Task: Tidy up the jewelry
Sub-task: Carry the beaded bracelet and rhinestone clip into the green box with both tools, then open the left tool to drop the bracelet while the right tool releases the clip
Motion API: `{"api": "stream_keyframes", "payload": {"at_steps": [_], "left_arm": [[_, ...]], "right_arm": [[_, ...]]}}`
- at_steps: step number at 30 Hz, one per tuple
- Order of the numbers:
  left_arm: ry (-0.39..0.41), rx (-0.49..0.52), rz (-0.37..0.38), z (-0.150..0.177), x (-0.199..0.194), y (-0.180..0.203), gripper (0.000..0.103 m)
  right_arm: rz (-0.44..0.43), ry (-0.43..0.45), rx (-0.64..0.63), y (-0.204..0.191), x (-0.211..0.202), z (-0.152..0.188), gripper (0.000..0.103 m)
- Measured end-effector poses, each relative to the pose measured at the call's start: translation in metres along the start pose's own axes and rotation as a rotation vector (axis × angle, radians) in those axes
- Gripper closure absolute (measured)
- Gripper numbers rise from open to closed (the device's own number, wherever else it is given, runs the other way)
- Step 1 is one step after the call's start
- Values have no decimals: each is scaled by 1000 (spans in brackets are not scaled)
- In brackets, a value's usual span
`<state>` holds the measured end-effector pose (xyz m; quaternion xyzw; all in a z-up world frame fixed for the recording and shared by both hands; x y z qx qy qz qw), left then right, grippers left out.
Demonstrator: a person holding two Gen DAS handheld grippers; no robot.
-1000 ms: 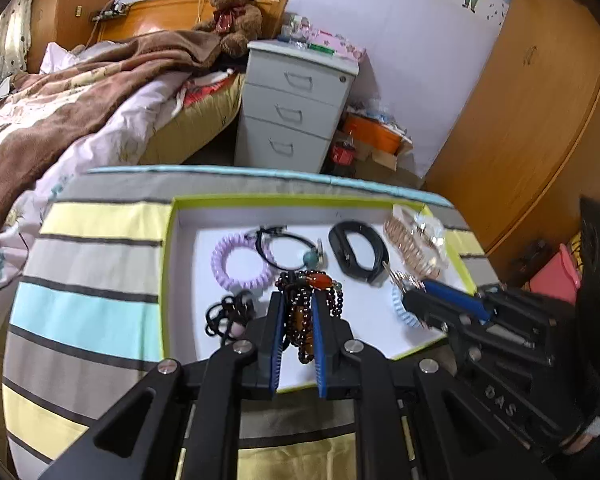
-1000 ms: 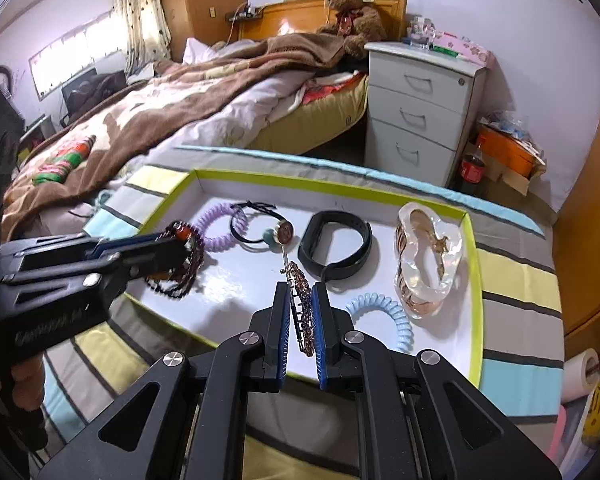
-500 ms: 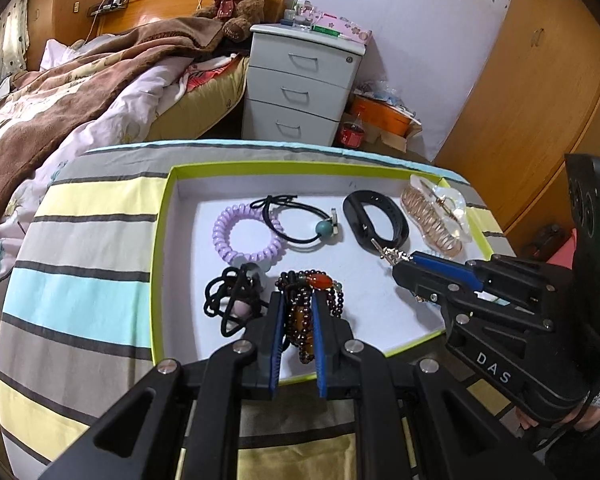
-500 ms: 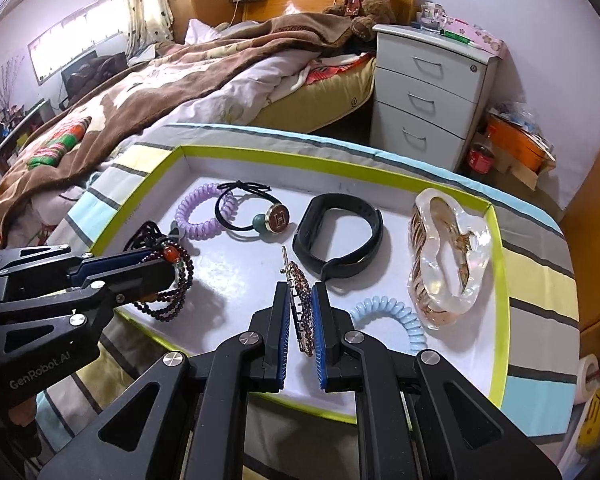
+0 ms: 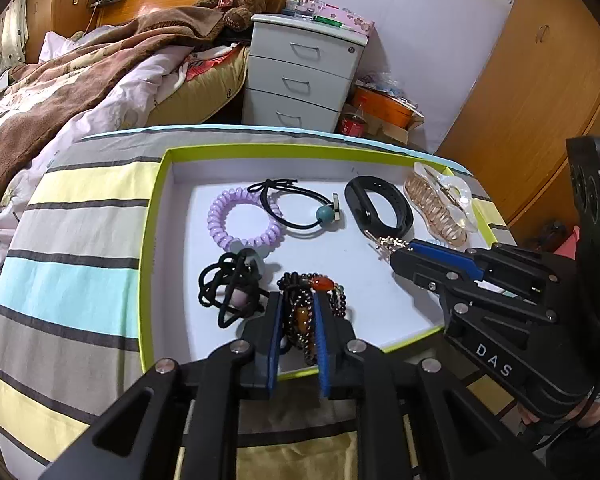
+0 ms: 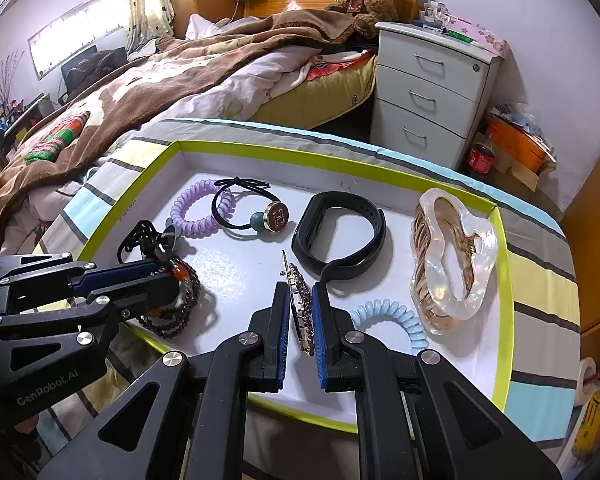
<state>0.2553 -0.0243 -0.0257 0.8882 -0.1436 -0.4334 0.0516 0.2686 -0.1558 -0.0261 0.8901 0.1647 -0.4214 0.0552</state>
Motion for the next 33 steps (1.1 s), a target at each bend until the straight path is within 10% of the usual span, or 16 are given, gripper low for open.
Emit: {"api": "stream_keyframes", "payload": {"at_steps": [11, 33], "left_arm": [[4, -16, -4, -2, -1, -2, 82], [79, -16, -12, 3, -48, 9, 41]], "right_arm": [[-10, -7, 0, -3, 1, 1, 91], [19, 98, 66, -2, -60, 5, 76]]}}
Point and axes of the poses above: each gripper's, at about its wrist camera, not at the fingertips, and x roughly the way its jaws point, y to its right, z to its underside, the point moved 1 cm from there along x, roughly the way its jaws point, and after that the axes turned 4 degrees about y, right-handed, at the moved point
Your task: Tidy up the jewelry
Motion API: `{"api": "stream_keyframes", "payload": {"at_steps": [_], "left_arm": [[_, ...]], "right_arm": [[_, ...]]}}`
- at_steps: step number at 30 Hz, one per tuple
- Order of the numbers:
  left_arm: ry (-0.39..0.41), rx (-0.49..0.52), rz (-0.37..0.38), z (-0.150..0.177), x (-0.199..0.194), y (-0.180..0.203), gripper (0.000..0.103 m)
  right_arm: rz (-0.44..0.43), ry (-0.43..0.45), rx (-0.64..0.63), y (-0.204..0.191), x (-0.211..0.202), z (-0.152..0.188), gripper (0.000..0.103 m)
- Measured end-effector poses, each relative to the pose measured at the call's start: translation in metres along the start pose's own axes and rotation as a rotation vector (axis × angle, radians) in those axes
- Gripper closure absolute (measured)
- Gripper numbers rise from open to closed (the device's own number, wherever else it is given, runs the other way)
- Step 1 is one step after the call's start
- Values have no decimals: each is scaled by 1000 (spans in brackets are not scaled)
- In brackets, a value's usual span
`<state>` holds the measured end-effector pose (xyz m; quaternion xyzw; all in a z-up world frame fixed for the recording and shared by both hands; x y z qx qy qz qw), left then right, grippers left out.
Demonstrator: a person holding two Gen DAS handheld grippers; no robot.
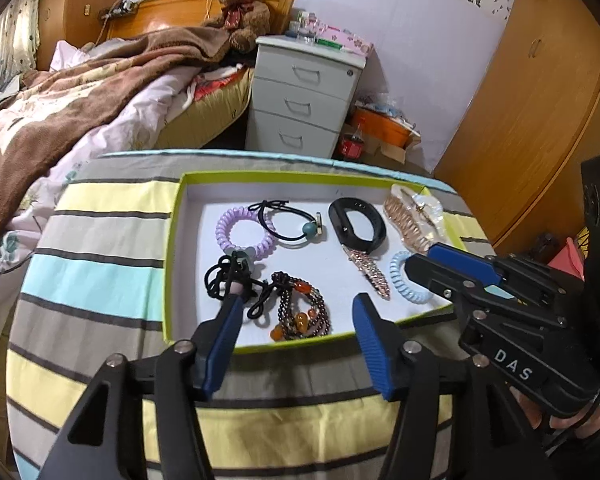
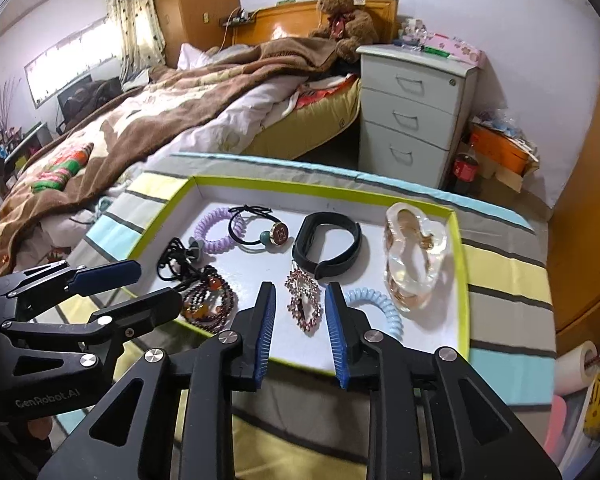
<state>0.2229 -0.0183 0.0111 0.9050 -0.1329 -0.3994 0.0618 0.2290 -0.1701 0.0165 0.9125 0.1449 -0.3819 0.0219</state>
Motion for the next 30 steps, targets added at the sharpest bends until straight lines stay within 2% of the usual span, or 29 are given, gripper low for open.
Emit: {"api": "stream_keyframes", "payload": {"at_steps": [2, 4, 10, 13, 17, 21, 30], "left_arm": [[22, 2, -10, 2, -11, 2, 39], [54, 24, -48, 6, -25, 5, 37], [122, 47, -104, 20, -60, 10, 33], [143, 42, -103, 29, -75, 10, 30], [159, 48, -115, 39, -90, 12, 30], [175, 55, -149, 48, -100, 13, 29], [189, 57, -154, 67, -112, 16, 29]], "right_arm": [[2, 18, 4, -2, -11, 2, 74], [13, 35, -2, -6, -23, 6, 67], [38, 78, 3, -17, -53, 20, 66], [42, 102, 12, -24, -67, 29, 66], [52, 131, 29, -31, -85, 40, 66], [84, 156, 29, -37, -98, 49, 54], [90, 177, 52, -42, -115, 67, 54]]}}
Point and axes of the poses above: each gripper's, at about its wrist camera, not at the fingertips, and x roughly the way its jaws point, y to its right, z to its underside, the point moved 1 cm from there along x, roughly the way its jaws point, and after that the axes turned 4 degrees about y, right-handed, at the moved point
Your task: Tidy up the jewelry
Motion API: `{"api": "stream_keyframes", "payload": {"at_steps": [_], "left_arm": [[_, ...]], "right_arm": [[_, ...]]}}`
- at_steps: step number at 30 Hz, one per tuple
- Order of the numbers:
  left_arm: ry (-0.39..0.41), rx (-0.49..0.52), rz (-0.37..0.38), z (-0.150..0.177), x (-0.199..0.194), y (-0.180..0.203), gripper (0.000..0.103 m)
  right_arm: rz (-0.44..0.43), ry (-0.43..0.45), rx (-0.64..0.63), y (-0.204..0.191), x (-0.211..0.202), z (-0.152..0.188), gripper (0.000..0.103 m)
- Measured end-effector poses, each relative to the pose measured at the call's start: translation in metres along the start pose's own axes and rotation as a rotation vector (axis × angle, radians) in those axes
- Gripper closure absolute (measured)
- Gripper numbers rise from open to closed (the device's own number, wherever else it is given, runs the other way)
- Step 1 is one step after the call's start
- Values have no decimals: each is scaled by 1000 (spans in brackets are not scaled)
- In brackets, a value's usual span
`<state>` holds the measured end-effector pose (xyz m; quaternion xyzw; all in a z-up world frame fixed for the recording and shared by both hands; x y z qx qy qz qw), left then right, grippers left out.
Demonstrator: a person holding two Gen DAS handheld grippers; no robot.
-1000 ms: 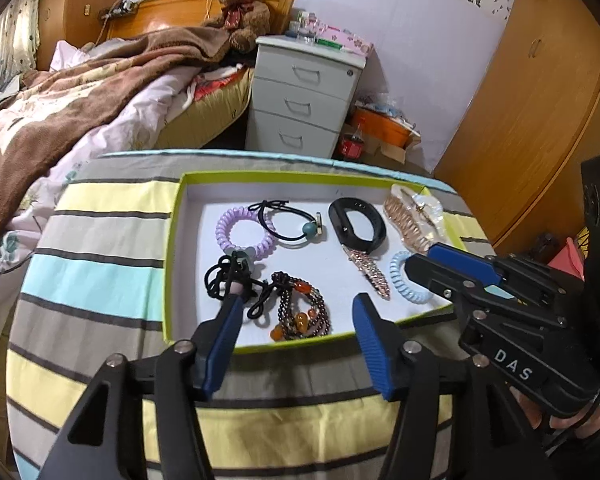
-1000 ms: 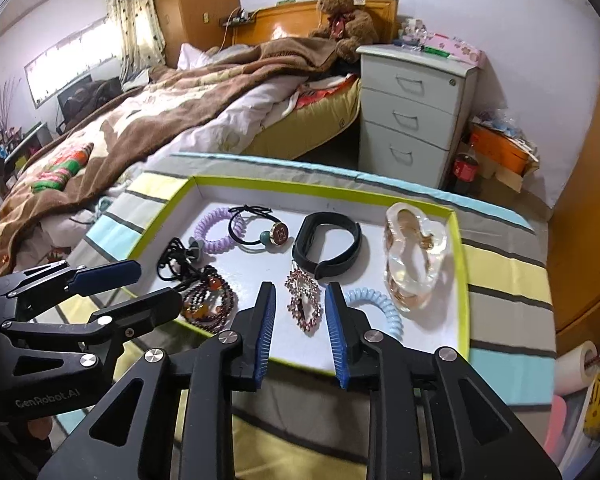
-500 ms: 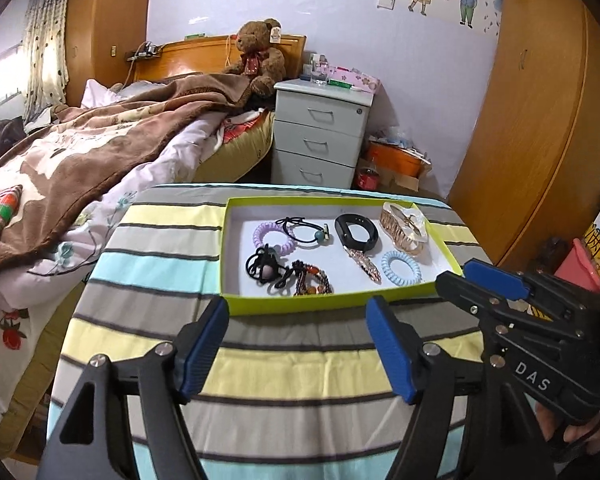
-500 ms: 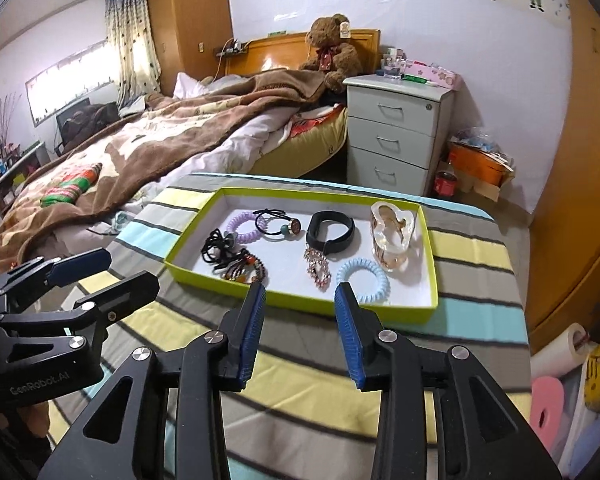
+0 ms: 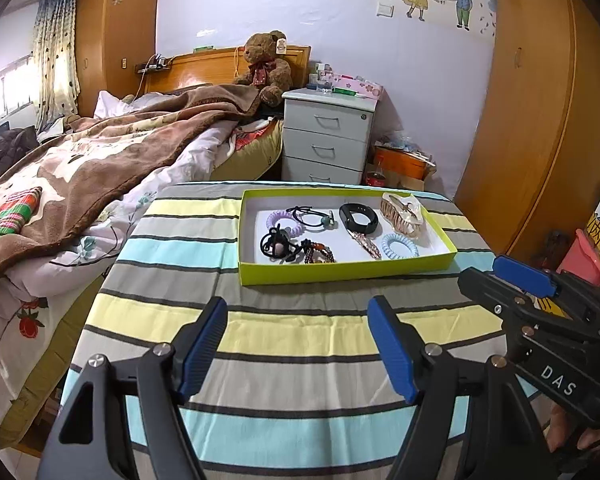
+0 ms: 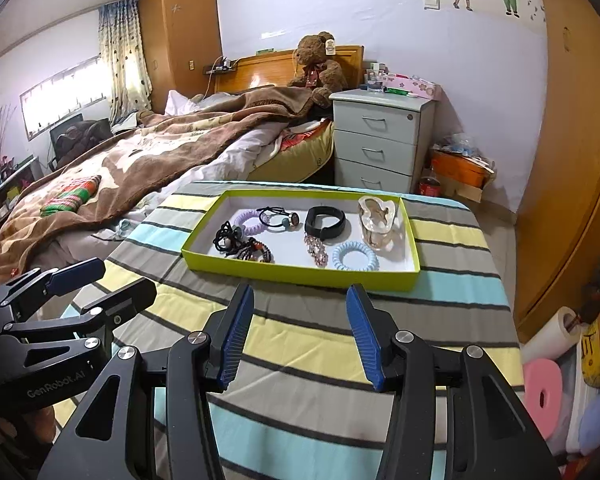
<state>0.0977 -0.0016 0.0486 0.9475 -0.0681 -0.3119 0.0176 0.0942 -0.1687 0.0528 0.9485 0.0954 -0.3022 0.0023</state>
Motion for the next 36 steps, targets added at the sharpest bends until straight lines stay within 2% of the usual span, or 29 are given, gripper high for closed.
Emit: {"api": "stream_keyframes", "payload": {"at_steps": [14, 20, 36], "left_arm": [[20, 7, -41, 10, -10, 3, 26], [16, -30, -7, 11, -11, -1, 25], [7, -3, -44, 12, -10, 4, 22]], "right_arm": [[8, 9, 14, 1, -10, 11, 54], [12, 9, 13, 1, -10, 12, 54], [13, 9, 19, 3, -10, 11, 54]]}}
Point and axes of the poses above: each gripper's, at about its wrist camera, not at the fingertips, and x roughly the way its jaws point, y to its right, z to its underside, the point moved 1 cm from there along x, roughly the way its jaws point, and after that the axes turned 4 degrees about y, right-handed, at the moved point
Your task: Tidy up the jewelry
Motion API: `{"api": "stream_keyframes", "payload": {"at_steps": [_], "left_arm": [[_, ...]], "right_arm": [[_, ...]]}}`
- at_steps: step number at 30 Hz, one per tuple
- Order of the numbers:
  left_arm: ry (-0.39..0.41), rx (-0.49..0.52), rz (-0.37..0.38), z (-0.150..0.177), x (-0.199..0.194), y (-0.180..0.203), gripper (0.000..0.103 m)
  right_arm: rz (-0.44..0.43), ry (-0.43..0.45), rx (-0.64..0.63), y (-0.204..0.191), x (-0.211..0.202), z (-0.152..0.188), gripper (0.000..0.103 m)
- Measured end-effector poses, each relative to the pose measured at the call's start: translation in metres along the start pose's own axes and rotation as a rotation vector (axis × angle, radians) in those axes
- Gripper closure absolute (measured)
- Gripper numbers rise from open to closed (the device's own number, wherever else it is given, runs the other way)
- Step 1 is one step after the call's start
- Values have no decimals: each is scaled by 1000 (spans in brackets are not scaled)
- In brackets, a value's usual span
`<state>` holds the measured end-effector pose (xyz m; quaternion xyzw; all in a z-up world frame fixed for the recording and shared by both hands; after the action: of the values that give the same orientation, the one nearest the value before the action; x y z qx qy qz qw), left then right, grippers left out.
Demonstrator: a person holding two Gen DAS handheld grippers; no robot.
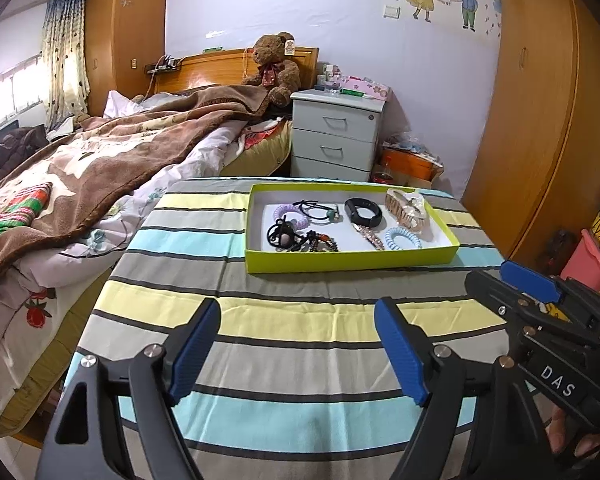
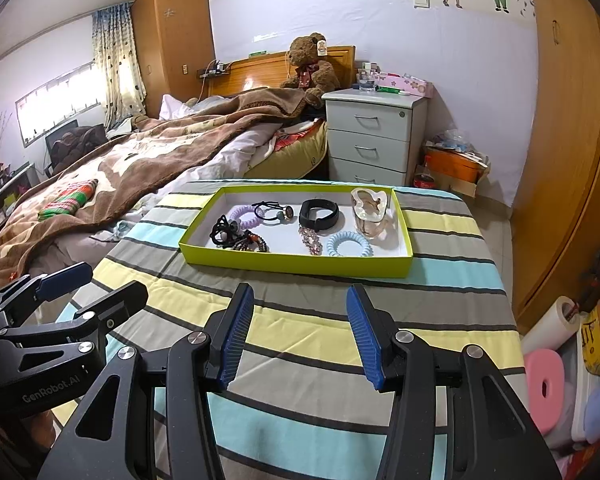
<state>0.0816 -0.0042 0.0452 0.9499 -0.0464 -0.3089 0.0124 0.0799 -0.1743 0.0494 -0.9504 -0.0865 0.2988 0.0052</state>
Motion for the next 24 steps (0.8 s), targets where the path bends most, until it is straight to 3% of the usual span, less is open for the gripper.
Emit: {"api": "stream_keyframes", "payload": {"at_steps": [24], "left_arm": [[-1, 9, -1, 2, -1, 2, 22]], "right_arm": [[2, -4, 0, 2, 2, 1, 54]]}}
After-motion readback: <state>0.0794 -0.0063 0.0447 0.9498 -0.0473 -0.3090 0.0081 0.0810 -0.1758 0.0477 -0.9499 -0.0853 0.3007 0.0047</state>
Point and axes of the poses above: each gripper's, at about its wrist camera, not at the fingertips, and x roughly the way its jaws point, y to its right, z to its underside, the point moved 1 cm from there along x, roughly the way its jaws point, and after that the axes turned 4 degrees about y, right-handed, at the moved point
